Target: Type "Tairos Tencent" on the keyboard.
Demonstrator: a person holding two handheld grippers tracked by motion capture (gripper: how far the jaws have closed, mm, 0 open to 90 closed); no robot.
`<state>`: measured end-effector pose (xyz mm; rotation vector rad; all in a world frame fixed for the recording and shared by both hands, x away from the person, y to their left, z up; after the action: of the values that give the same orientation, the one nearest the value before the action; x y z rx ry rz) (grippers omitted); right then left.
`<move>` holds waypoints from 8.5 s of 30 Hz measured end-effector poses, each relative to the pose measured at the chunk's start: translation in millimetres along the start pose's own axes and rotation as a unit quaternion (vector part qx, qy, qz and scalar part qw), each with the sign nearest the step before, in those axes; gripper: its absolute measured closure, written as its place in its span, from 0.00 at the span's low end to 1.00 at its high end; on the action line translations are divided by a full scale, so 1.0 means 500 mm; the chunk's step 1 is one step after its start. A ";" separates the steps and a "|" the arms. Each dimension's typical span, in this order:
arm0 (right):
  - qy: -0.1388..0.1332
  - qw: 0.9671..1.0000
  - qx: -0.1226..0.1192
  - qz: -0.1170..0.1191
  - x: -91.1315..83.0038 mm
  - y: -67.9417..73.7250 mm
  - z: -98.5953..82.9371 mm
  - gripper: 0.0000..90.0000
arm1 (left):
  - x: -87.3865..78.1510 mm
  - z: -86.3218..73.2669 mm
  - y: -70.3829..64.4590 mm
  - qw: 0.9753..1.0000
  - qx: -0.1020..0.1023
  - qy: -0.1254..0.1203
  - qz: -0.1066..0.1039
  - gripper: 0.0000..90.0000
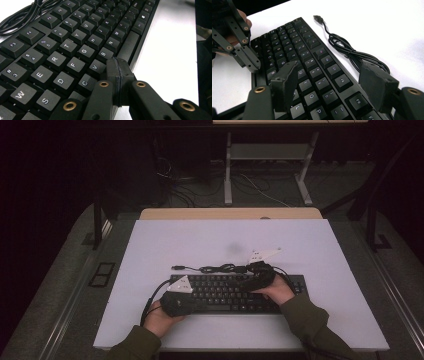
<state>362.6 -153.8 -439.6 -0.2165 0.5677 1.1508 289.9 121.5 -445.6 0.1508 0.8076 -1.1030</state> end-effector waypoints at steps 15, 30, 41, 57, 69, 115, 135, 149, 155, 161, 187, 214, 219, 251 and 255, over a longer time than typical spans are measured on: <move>-0.002 1.000 -0.001 0.000 -0.002 0.000 0.001 0.35 | -0.016 0.008 0.002 1.000 -0.001 -0.018 0.007 0.98; -0.003 1.000 0.003 0.001 -0.007 0.003 0.000 0.35 | -0.025 0.014 0.016 0.998 -0.024 -0.052 0.031 0.70; -0.007 1.000 0.004 0.003 -0.022 0.009 -0.006 0.35 | -0.031 0.012 0.033 0.995 -0.042 -0.075 0.050 0.41; -0.015 1.000 0.009 -0.002 -0.066 0.018 -0.024 0.39 | -0.035 0.012 0.039 0.992 -0.052 -0.090 0.069 0.25; -0.001 1.000 0.007 0.008 -0.099 0.028 -0.045 0.68 | -0.030 0.014 0.039 0.993 -0.051 -0.089 0.067 0.25; 0.089 0.995 -0.044 0.034 -0.097 0.049 -0.087 0.99 | -0.010 0.045 0.050 0.991 -0.054 -0.106 0.058 0.51; 0.088 0.995 -0.043 0.036 -0.096 0.050 -0.087 0.99 | 0.029 0.067 0.050 0.996 -0.043 -0.045 0.061 0.99; 0.088 0.995 -0.044 0.036 -0.096 0.051 -0.087 0.99 | 0.036 0.061 0.053 0.997 -0.041 -0.026 0.063 0.99; 0.088 0.995 -0.044 0.035 -0.096 0.051 -0.087 0.99 | 0.039 0.060 0.053 0.997 -0.045 -0.025 0.064 0.99; 0.088 0.994 -0.045 0.035 -0.096 0.051 -0.087 0.99 | 0.033 0.062 0.052 0.996 -0.049 -0.037 0.061 0.99; 0.089 0.994 -0.047 0.034 -0.096 0.051 -0.086 0.99 | -0.025 0.028 0.057 0.994 -0.051 -0.069 0.075 0.36; 0.014 1.000 0.002 0.022 -0.092 0.020 -0.053 0.62 | -0.050 0.001 0.061 0.992 -0.061 -0.077 0.076 0.48; -0.002 1.000 0.011 0.013 -0.076 0.016 -0.039 0.47 | -0.051 0.001 0.064 0.991 -0.062 -0.080 0.083 0.60; -0.022 1.000 0.016 0.000 -0.016 0.017 -0.010 0.35 | -0.022 0.016 0.081 0.993 -0.062 -0.060 0.084 0.99; -0.022 1.000 0.017 0.001 -0.016 0.017 -0.010 0.35 | -0.015 0.014 0.081 0.993 -0.063 -0.051 0.086 0.99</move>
<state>351.0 -158.7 -438.5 -0.1608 0.5473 1.1443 326.0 142.9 -446.7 0.0556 0.7553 -0.8884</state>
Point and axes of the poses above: each handheld gripper's, and its own axes: x roughly forward along the jaws, z roughly out of its top, y roughly to its left, the point moved 1 cm from there along x, roughly forward along the jaws, and after that the axes turned 7 degrees about -x, right-handed, at the moved point
